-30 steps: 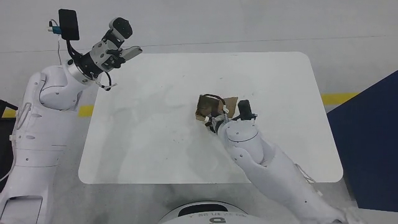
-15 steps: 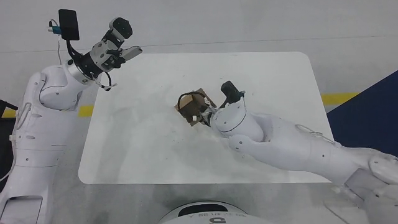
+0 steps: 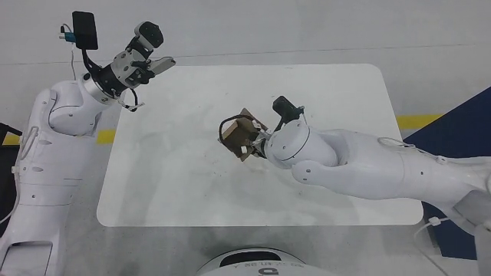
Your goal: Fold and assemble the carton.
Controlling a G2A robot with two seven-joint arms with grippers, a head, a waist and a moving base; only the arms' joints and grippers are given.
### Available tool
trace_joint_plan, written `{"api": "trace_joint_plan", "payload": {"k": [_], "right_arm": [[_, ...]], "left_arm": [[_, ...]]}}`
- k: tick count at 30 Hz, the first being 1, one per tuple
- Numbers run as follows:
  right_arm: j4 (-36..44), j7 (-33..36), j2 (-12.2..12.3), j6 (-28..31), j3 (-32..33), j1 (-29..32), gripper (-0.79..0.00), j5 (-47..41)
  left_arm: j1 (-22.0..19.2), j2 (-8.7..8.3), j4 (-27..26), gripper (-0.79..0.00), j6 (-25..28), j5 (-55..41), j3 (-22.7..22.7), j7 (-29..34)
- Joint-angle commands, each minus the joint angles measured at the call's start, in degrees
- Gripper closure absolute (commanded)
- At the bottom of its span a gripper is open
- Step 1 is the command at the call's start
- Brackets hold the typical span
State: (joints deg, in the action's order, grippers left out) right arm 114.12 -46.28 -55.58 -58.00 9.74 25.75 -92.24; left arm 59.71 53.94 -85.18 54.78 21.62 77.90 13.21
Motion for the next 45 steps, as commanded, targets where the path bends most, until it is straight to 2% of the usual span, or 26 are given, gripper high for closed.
{"api": "trace_joint_plan", "payload": {"k": [1,5,7,9,10,12,13,24,26,30,33,36,38,45], "right_arm": [[0.00,0.00,0.00,0.00,0.00,0.00,-0.683,-0.01],[0.00,0.00,0.00,0.00,0.00,0.00,-0.714,-0.01],[0.00,0.00,0.00,0.00,0.00,0.00,-0.785,-0.01],[0.00,0.00,0.00,0.00,0.00,0.00,-0.785,-0.01],[0.23,-0.04,0.58,0.00,0.00,-2.37,-0.785,2.99],[2.45,0.00,3.83,0.00,0.00,-4.98,-0.785,9.48],[2.94,0.00,4.43,0.00,0.00,-4.92,-0.785,9.94],[1.89,1.24,4.46,1.17,0.01,-3.78,-0.785,9.98],[1.34,1.25,4.56,1.96,0.01,-2.46,-0.785,13.11],[1.66,-3.69,4.93,3.69,0.00,1.20,-0.785,20.08],[2.07,-0.59,4.84,0.59,0.00,3.33,-0.785,29.80],[-2.62,1.48,3.83,0.00,0.00,4.50,-0.785,39.98],[-6.89,5.53,2.68,0.00,0.00,5.20,-0.785,46.12],[-7.46,6.15,2.47,0.00,0.00,5.26,-0.785,46.75]], "left_arm": [[0.00,0.00,0.00,-0.785,0.00,0.00,0.00,0.00],[0.00,0.00,0.00,-0.785,0.00,0.00,0.00,0.00],[0.00,0.00,0.00,-0.785,0.00,0.00,0.00,0.00],[0.00,0.00,0.00,-0.785,0.00,0.00,0.00,0.00],[0.00,0.00,0.00,-0.785,0.00,0.00,0.00,0.00],[0.00,0.00,0.00,-0.785,0.00,0.00,0.00,0.00],[0.00,0.00,0.00,-0.785,0.00,0.00,0.00,0.00],[0.00,0.00,0.00,-0.785,0.00,0.00,0.00,0.00],[0.00,0.00,0.00,-0.785,0.00,0.00,0.00,0.00],[0.00,0.00,0.00,-0.785,0.00,0.00,0.00,0.00],[0.00,0.00,0.00,-0.785,0.00,0.00,0.00,0.00],[0.00,0.00,0.00,-0.785,0.00,0.00,0.00,0.00],[0.00,0.00,0.00,-0.785,0.00,0.00,0.00,0.00],[0.00,0.00,0.00,-0.785,0.00,0.00,0.00,0.00]]}}
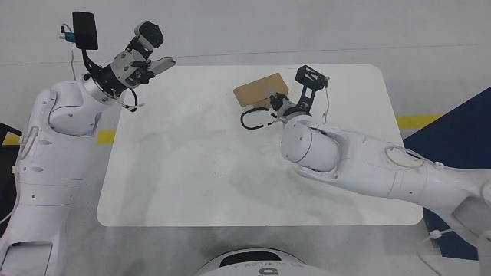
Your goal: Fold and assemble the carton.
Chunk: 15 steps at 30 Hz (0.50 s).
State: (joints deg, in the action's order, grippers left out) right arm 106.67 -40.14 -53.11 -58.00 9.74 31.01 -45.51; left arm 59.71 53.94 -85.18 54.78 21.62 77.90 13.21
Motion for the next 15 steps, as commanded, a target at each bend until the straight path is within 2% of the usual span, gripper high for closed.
{"api": "trace_joint_plan", "payload": {"k": [1,2,3,6,8,11,15], "right_arm": [[-1.27,0.09,0.03,0.00,0.00,0.49,-0.785,0.34],[-2.70,0.63,-0.13,0.00,0.00,1.58,-0.785,1.41],[-4.64,2.18,-0.65,0.00,0.00,3.42,-0.785,7.18],[-9.73,16.52,-3.22,0.00,0.00,7.71,-0.785,31.34],[-13.07,25.24,-5.21,0.00,0.00,8.07,-0.785,42.63],[-15.28,33.99,-8.47,0.00,0.00,7.96,-0.785,53.16],[-20.62,42.42,-13.24,0.00,0.00,8.87,-0.785,65.39]], "left_arm": [[0.00,0.00,0.00,-0.785,0.00,0.00,0.00,0.00],[0.00,0.00,0.00,-0.785,0.00,0.00,0.00,0.00],[0.00,0.00,0.00,-0.785,0.00,0.00,0.00,0.00],[0.00,0.00,0.00,-0.785,0.00,0.00,0.00,0.00],[0.00,0.00,0.00,-0.785,0.00,0.00,0.00,0.00],[0.00,0.00,0.00,-0.785,0.00,0.00,0.00,0.00],[0.00,0.00,0.00,-0.785,0.00,0.00,0.00,0.00]]}}
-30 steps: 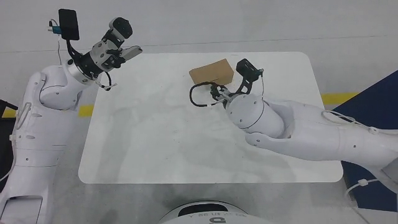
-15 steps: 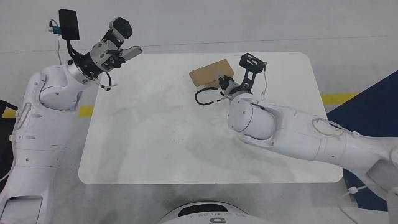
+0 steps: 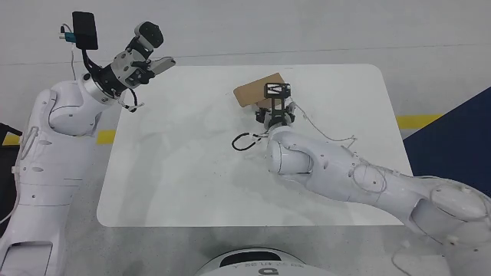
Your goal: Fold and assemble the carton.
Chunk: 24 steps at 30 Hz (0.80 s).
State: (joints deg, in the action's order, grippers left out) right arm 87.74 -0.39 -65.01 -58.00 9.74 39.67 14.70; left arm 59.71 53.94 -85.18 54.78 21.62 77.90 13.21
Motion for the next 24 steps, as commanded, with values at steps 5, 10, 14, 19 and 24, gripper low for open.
{"api": "trace_joint_plan", "payload": {"k": [5,10,14,19,24], "right_arm": [[-11.70,10.77,-8.02,0.00,0.00,0.32,-0.785,16.23],[-19.26,15.83,-13.50,0.00,1.64,1.04,-0.720,21.65],[-23.33,18.61,-16.87,0.00,3.22,1.84,-0.646,26.40],[-27.36,20.05,-20.18,0.00,7.44,3.49,-0.274,31.18],[-29.35,21.44,-22.13,0.00,11.53,6.32,0.000,36.41]], "left_arm": [[0.00,0.00,0.00,-0.785,0.00,0.00,0.00,0.00],[0.00,0.00,0.00,-0.785,0.00,0.00,0.00,0.00],[0.00,0.00,0.00,-0.785,0.00,0.00,0.00,0.00],[0.00,0.00,0.00,-0.785,0.00,0.00,0.00,0.00],[0.00,0.00,0.00,-0.785,0.00,0.00,0.00,0.00]]}}
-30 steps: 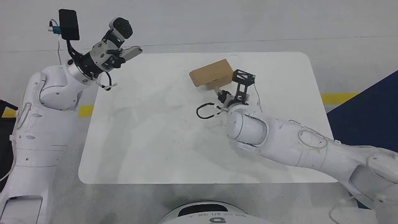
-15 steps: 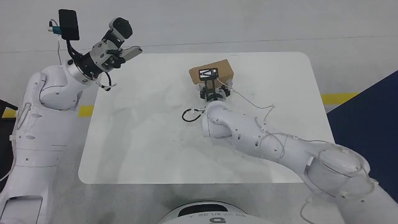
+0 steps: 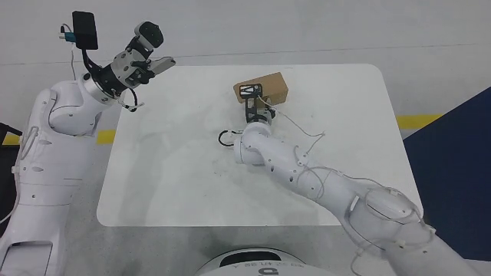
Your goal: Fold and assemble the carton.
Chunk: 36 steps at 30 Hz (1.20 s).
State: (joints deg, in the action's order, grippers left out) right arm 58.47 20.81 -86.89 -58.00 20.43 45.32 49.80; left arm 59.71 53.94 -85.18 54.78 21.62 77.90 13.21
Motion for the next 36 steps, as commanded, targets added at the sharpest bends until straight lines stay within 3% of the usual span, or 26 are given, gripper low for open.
{"api": "trace_joint_plan", "payload": {"k": [1,9,14,17,18,19,20,21,22,25,36], "right_arm": [[0.07,0.51,-0.44,0.00,1.76,1.39,0.000,2.67],[10.28,3.43,-0.09,0.00,13.36,10.89,0.000,18.96],[29.12,14.71,1.67,0.00,19.79,20.35,0.000,30.34],[35.74,21.24,3.16,0.92,21.79,24.59,0.000,39.57],[36.39,23.50,3.44,2.45,22.28,25.26,-0.145,41.59],[35.28,26.02,3.62,4.08,22.90,25.29,-0.339,43.49],[33.59,27.69,3.64,5.00,23.19,24.72,-0.588,46.20],[32.36,28.95,3.42,5.55,23.08,24.08,-0.714,47.63],[31.03,30.16,3.09,5.75,23.13,23.42,-0.757,47.50],[28.12,30.83,1.85,6.15,23.38,21.07,-0.779,44.20],[15.82,22.77,-1.94,8.58,25.10,14.90,-0.754,31.69]], "left_arm": [[0.00,0.00,0.00,-0.785,0.00,0.00,0.00,0.00],[0.00,0.00,0.00,-0.785,0.00,0.00,0.00,0.00],[0.00,0.00,0.00,-0.785,0.00,0.00,0.00,0.00],[0.00,0.00,0.00,-0.785,0.00,0.00,0.00,0.00],[0.00,0.00,0.00,-0.785,0.00,0.00,0.00,0.00],[0.00,0.00,0.00,-0.785,0.00,0.00,0.00,0.00],[0.00,0.00,0.00,-0.785,0.00,0.00,0.00,0.00],[0.00,0.00,0.00,-0.785,0.00,0.00,0.00,0.00],[0.00,0.00,0.00,-0.785,0.00,0.00,0.00,0.00],[0.00,0.00,0.00,-0.785,0.00,0.00,0.00,0.00],[0.00,0.00,0.00,-0.785,0.00,0.00,0.00,0.00]]}}
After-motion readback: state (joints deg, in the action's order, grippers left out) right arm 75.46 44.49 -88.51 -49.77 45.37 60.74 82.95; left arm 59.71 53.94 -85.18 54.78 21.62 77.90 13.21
